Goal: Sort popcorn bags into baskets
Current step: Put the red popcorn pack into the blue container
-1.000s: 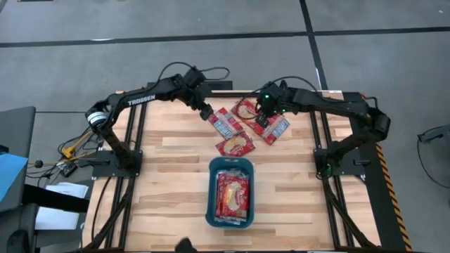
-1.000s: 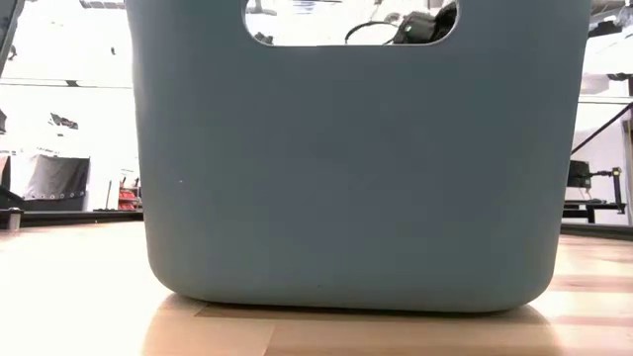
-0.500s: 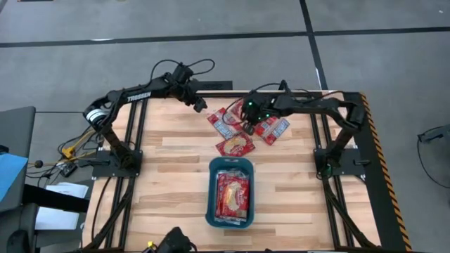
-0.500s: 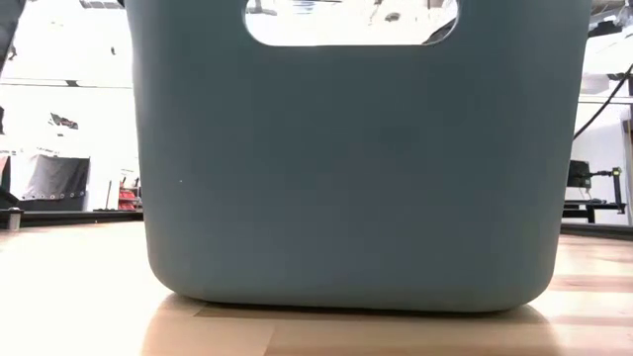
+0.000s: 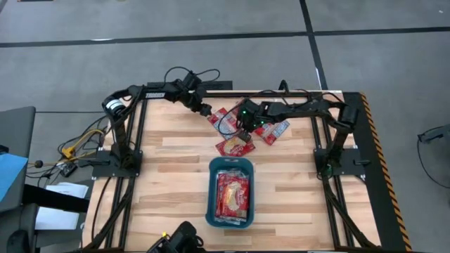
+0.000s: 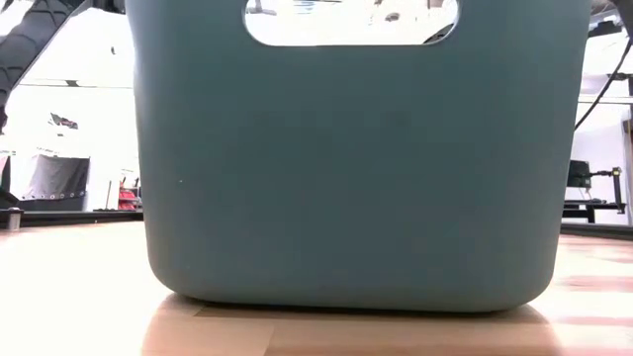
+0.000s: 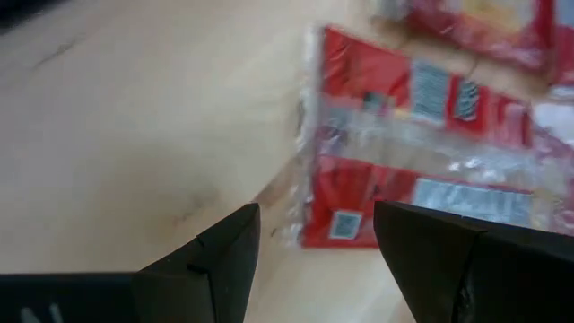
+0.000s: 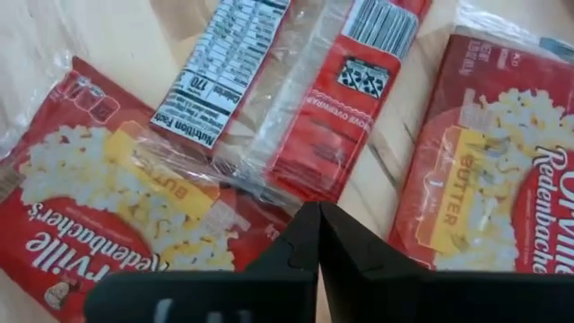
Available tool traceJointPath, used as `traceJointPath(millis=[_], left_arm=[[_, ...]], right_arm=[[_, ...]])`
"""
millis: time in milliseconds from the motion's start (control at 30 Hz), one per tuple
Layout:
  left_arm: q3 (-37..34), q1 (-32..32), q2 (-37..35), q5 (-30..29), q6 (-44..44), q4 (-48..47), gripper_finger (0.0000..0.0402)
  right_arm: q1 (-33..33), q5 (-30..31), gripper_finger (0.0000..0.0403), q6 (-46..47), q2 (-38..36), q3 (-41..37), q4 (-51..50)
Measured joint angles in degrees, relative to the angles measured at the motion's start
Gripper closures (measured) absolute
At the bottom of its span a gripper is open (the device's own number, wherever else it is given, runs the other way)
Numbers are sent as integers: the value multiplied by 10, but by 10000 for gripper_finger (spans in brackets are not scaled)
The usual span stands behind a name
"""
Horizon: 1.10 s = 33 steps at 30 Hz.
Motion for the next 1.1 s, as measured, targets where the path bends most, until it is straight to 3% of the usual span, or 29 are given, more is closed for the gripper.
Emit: traceJointPath(millis=[200, 533, 833, 967, 1100], left_arm=[[0, 4, 8, 0, -6, 6, 195], [0, -10, 1, 89, -20, 1, 195], [0, -10, -4, 46, 8, -3, 193], [3, -11, -4, 78, 5, -4, 159], [11, -21, -4, 80, 16, -30, 91]], right_arm=[[-6, 0, 383, 9, 15, 0, 0], [4, -10, 365, 11, 45, 0, 7], [1, -11, 376, 8, 45, 0, 17], [4, -12, 379, 3, 45, 0, 16], [3, -12, 374, 3, 45, 0, 17]])
